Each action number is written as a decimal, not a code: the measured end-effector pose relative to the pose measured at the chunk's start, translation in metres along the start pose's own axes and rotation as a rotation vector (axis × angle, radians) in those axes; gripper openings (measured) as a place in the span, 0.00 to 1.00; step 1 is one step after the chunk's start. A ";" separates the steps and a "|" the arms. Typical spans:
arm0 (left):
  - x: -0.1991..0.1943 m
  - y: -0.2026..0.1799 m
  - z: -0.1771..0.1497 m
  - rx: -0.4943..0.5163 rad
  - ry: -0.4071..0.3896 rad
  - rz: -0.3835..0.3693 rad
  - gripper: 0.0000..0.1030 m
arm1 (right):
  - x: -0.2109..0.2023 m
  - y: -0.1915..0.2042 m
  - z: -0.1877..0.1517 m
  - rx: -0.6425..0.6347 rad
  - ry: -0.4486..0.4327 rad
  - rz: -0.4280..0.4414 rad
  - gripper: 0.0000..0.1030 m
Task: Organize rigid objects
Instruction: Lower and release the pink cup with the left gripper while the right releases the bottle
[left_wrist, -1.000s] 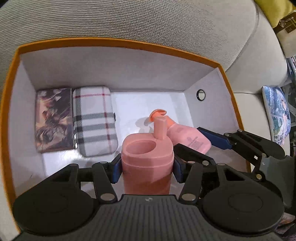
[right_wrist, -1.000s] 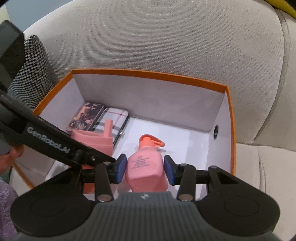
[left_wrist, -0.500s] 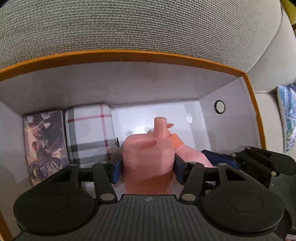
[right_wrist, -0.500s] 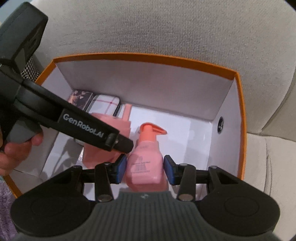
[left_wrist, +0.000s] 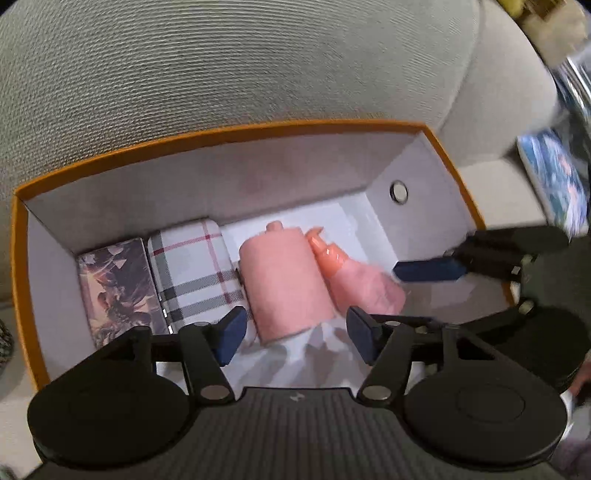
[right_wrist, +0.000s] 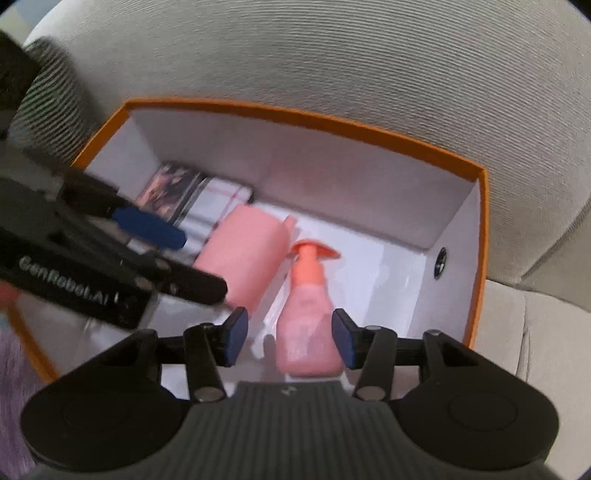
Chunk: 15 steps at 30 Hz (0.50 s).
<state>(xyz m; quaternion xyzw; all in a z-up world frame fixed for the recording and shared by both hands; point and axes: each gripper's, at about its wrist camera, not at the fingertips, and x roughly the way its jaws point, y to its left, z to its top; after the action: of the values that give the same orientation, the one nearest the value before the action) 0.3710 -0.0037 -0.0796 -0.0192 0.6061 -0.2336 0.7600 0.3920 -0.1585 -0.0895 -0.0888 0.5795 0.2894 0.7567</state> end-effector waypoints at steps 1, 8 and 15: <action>0.005 -0.005 -0.001 0.018 0.000 0.009 0.70 | -0.003 0.000 -0.004 -0.023 0.006 0.007 0.50; 0.013 -0.011 -0.007 0.068 0.009 0.050 0.64 | 0.002 0.014 -0.010 -0.232 0.077 -0.029 0.45; 0.020 -0.011 -0.010 0.074 0.021 0.070 0.62 | 0.021 0.019 -0.012 -0.357 0.120 -0.093 0.37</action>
<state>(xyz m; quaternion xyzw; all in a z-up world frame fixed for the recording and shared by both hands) 0.3612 -0.0185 -0.0966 0.0324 0.6052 -0.2293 0.7616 0.3753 -0.1420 -0.1085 -0.2656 0.5583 0.3463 0.7055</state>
